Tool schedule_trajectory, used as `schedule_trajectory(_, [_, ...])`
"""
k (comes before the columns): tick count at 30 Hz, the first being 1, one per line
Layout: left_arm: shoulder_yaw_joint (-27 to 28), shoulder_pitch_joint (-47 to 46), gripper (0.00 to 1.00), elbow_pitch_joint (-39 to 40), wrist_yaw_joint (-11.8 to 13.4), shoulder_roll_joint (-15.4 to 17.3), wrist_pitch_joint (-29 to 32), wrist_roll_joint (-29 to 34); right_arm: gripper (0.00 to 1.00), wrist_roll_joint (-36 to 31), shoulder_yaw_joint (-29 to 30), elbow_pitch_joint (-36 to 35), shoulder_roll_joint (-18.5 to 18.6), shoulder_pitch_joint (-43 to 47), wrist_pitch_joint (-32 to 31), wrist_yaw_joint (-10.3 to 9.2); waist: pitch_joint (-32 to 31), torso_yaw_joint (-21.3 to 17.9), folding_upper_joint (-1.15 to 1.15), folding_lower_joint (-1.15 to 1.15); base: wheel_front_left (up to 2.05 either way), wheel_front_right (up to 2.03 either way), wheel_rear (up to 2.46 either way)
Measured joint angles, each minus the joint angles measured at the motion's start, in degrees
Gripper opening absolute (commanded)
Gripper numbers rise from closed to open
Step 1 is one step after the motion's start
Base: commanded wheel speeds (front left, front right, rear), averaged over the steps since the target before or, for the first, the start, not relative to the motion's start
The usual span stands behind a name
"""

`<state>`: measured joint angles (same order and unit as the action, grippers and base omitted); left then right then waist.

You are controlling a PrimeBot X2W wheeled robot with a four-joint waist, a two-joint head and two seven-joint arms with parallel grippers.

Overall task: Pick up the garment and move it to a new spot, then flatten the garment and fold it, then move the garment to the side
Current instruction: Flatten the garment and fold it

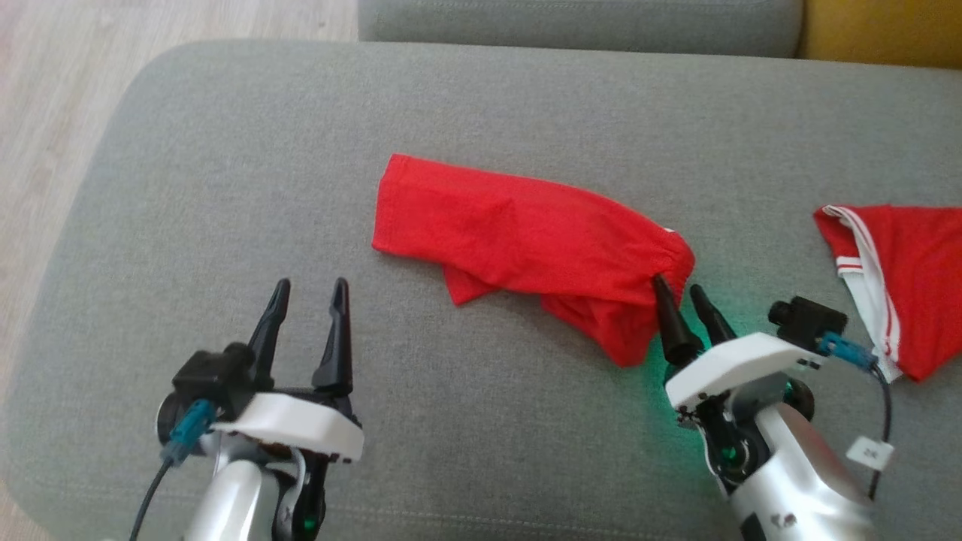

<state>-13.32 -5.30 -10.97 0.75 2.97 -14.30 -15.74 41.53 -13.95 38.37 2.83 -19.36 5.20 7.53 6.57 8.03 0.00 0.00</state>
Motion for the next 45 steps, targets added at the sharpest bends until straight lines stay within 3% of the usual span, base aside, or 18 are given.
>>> schedule_trajectory(5, [-0.77, -1.00, 1.00, 0.00, 0.09, -0.12, 0.00, -0.08, 1.00, 5.31, -4.09, 3.43, 0.15, -2.93, -0.02, 0.00, 0.95, 0.68, 0.00, 0.00, 0.00, 0.00, 0.00])
schedule_trajectory(6, [-0.79, -1.00, 1.00, -0.01, 0.27, -0.12, 0.00, -0.16, 0.17, 6.60, -5.22, 3.44, 0.16, -3.31, 0.00, 0.00, 1.09, 0.77, 0.00, 0.00, 0.00, 0.00, 0.00])
schedule_trajectory(7, [-0.79, -1.00, 1.00, 0.01, 0.30, -0.12, 0.00, -0.69, 0.00, 7.08, -6.08, 3.44, 0.13, -3.71, 0.41, 0.00, 1.21, 0.81, 0.00, 0.00, 0.00, 0.00, 0.00])
schedule_trajectory(11, [-0.67, -0.99, 1.00, -0.02, 0.34, -0.13, 0.00, -2.33, 0.00, 5.41, -5.97, 5.49, 0.11, -5.77, 5.00, 0.00, 0.92, 0.29, 0.00, 0.00, 0.00, 0.00, 0.00])
schedule_trajectory(16, [-0.44, -0.83, 1.00, -0.16, 0.78, -0.15, 0.00, -2.32, 0.00, -1.02, 3.91, 6.21, 0.86, -8.53, 8.50, 0.00, -1.05, -1.10, 0.00, 0.00, 0.00, 0.00, 0.00])
schedule_trajectory(22, [-0.40, -0.36, 1.00, -0.11, 0.86, -0.16, 0.00, -2.55, 0.00, -9.56, 14.89, -3.32, 5.34, -11.05, 8.67, 0.00, -3.57, -2.50, 0.00, 0.00, 0.00, 0.00, 0.00])
schedule_trajectory(28, [-0.82, 1.49, 1.00, 0.23, 1.35, -0.16, 0.00, -3.10, 0.00, -17.45, 18.17, -17.13, 4.83, -13.35, 0.35, 0.00, -4.88, -2.89, 0.00, 0.00, 0.00, 0.00, 0.00])
schedule_trajectory(32, [-1.38, 1.56, 1.00, 0.69, 1.62, -0.15, 0.00, -3.69, 0.00, -21.73, 16.34, -26.98, 2.54, -13.78, -7.11, 0.00, -4.22, -1.98, 0.00, 0.00, 0.00, 0.00, 0.00])
schedule_trajectory(35, [-2.48, 1.38, 1.00, 0.83, 1.78, -0.15, 0.00, -4.25, 0.00, -24.02, 11.18, -28.03, 1.23, -13.66, -10.72, 0.00, -3.16, -0.94, 0.00, 0.00, 0.00, 0.00, 0.00])
schedule_trajectory(39, [-4.86, 0.16, 1.00, 0.44, 1.69, -0.16, 0.00, -4.77, 0.00, -25.57, 3.02, -19.60, 1.24, -12.57, -11.59, 0.00, -1.77, 1.35, 0.00, 0.00, 0.00, 0.00, 0.00])
schedule_trajectory(45, [-10.40, -3.88, 1.00, -0.14, 1.60, -0.19, 0.00, -6.94, 0.00, -16.60, -7.06, -3.79, 1.19, -14.00, -7.54, 0.00, -0.20, 7.55, 0.00, 0.00, 0.00, 0.00, 0.00])
